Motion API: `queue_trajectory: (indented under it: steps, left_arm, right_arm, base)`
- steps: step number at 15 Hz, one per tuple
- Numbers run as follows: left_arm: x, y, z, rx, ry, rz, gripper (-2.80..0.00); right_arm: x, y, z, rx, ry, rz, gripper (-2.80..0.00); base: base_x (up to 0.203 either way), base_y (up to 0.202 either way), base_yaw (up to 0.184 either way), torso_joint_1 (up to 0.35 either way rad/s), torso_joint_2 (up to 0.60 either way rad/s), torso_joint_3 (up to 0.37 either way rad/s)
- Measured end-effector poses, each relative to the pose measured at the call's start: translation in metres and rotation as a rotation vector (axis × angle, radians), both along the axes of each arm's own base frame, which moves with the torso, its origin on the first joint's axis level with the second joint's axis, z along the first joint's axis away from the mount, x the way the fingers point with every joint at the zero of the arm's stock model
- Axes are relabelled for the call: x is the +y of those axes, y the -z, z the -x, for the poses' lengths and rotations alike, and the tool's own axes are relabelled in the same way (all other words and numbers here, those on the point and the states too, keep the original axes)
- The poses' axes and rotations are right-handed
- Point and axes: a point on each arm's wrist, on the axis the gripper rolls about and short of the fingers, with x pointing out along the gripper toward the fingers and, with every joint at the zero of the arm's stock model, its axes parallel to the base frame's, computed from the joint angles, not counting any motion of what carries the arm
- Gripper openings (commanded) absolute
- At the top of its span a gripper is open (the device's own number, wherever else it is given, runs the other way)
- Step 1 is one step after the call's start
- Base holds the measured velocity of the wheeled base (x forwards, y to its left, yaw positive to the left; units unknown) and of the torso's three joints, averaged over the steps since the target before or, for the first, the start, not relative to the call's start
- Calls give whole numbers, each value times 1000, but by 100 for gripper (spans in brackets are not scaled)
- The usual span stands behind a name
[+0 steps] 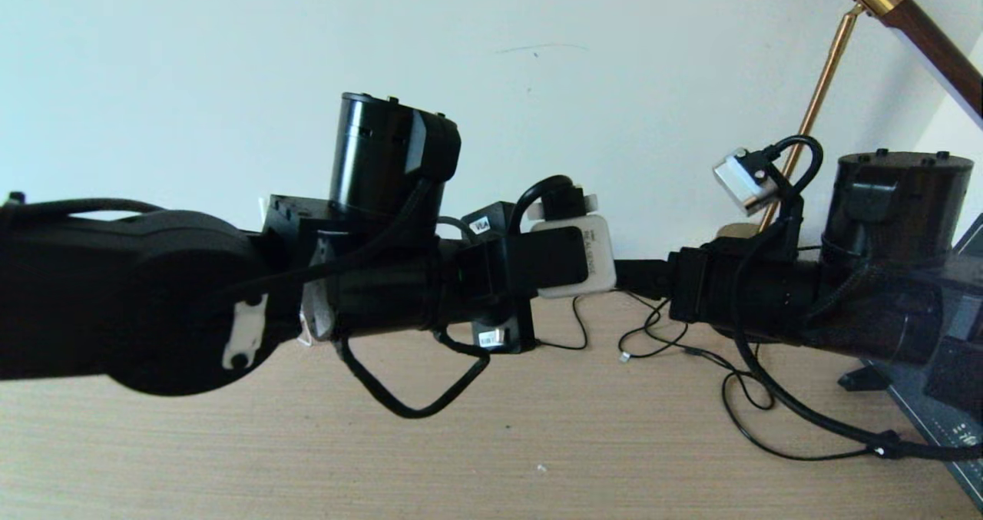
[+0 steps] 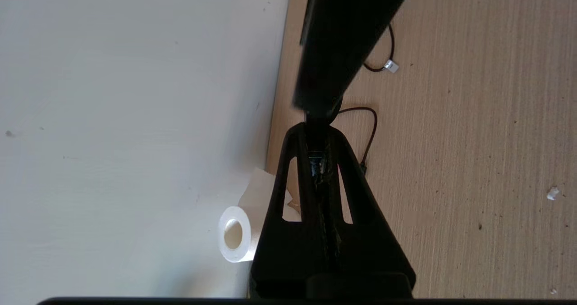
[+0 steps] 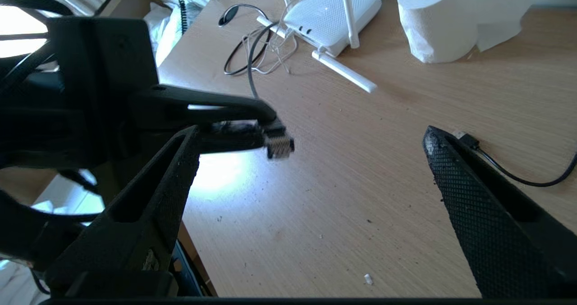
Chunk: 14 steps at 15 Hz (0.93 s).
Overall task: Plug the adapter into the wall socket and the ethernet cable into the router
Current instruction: Hand it to the other hand
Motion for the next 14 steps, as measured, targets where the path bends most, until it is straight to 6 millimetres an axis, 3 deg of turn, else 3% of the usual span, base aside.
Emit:
queue_trajectory:
  steps: [8,9,14]
  left_arm:
    - [-1,1,2,3,10,-3,-280]
    - [-2,1,3,3,14,-3,-280]
    - [-2,4,5,-4,18,4,-280]
  right_arm:
    - [8,4,-4,9,-6,8,0]
    - [10,4,-3,9,-11,8,-280]
    - [14,4,-1,9,-27,9,-280]
  base:
    - [0,0,0,0,0,0]
    - [0,0,0,0,0,0]
    - [0,0,0,0,0,0]
